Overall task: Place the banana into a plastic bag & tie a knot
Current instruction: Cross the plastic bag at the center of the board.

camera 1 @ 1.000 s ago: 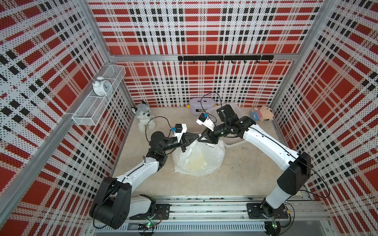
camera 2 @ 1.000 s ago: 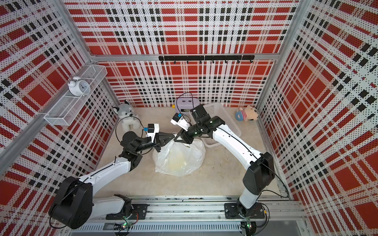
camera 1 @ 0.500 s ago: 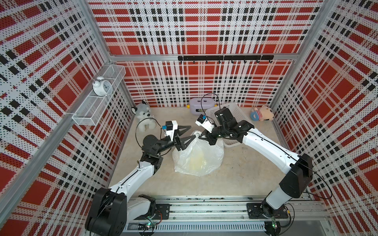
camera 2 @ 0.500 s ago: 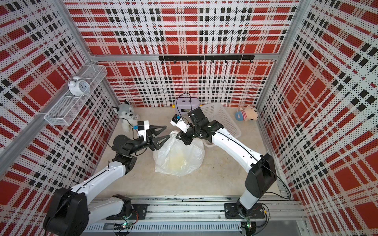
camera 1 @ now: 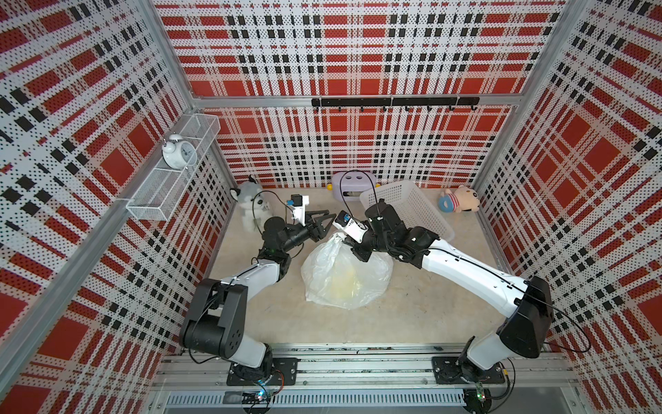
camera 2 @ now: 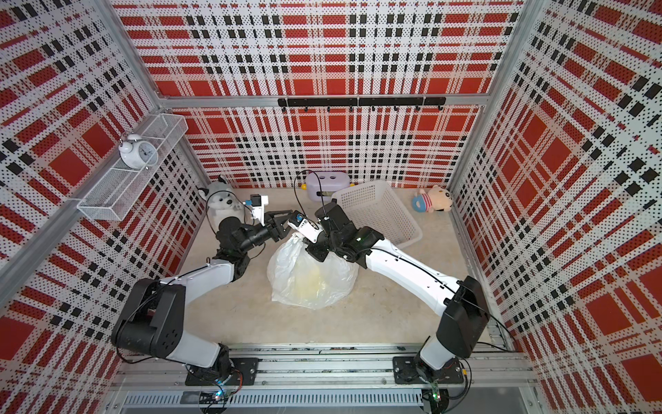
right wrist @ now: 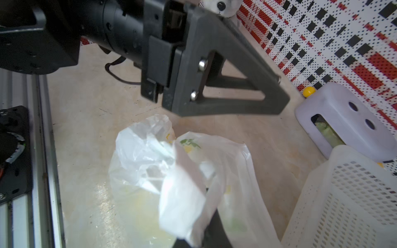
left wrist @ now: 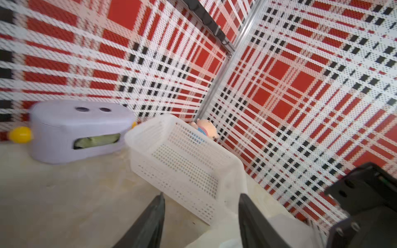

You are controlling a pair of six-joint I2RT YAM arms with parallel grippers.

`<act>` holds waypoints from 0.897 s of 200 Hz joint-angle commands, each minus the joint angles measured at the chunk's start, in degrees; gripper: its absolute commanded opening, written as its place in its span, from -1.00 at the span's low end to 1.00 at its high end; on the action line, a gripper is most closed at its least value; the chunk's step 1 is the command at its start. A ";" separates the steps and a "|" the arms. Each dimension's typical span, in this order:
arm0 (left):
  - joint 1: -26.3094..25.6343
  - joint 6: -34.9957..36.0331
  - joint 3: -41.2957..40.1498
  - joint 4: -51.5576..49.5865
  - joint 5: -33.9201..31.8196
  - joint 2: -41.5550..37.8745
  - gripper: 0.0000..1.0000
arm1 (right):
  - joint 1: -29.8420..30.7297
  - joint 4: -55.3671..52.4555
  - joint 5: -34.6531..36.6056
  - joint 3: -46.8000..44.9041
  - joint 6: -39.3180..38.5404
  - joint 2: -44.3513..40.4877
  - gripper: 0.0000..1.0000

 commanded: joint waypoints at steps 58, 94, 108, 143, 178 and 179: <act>-8.73 0.47 -3.83 3.55 4.10 0.56 -0.09 | 0.69 18.62 9.05 -8.44 -8.34 -9.45 -1.00; -8.91 -8.10 -7.67 16.95 7.77 -1.69 -0.09 | 0.68 23.46 9.70 -12.05 -10.55 -11.92 -1.00; -8.88 -14.18 -9.08 26.46 10.06 -1.63 -0.07 | 0.68 25.33 10.12 -13.16 -11.62 -12.42 -1.00; -6.90 -34.86 -10.46 54.72 13.19 4.93 -0.03 | 0.68 28.73 9.41 -14.71 -16.68 -12.74 -1.00; -6.72 -33.26 -10.70 54.03 12.08 8.44 -0.13 | 0.12 37.12 9.96 -18.40 -25.53 -11.85 -1.00; -6.72 -33.24 -10.72 54.11 12.01 8.49 -0.13 | 0.09 37.40 9.96 -18.54 -25.73 -11.79 -1.00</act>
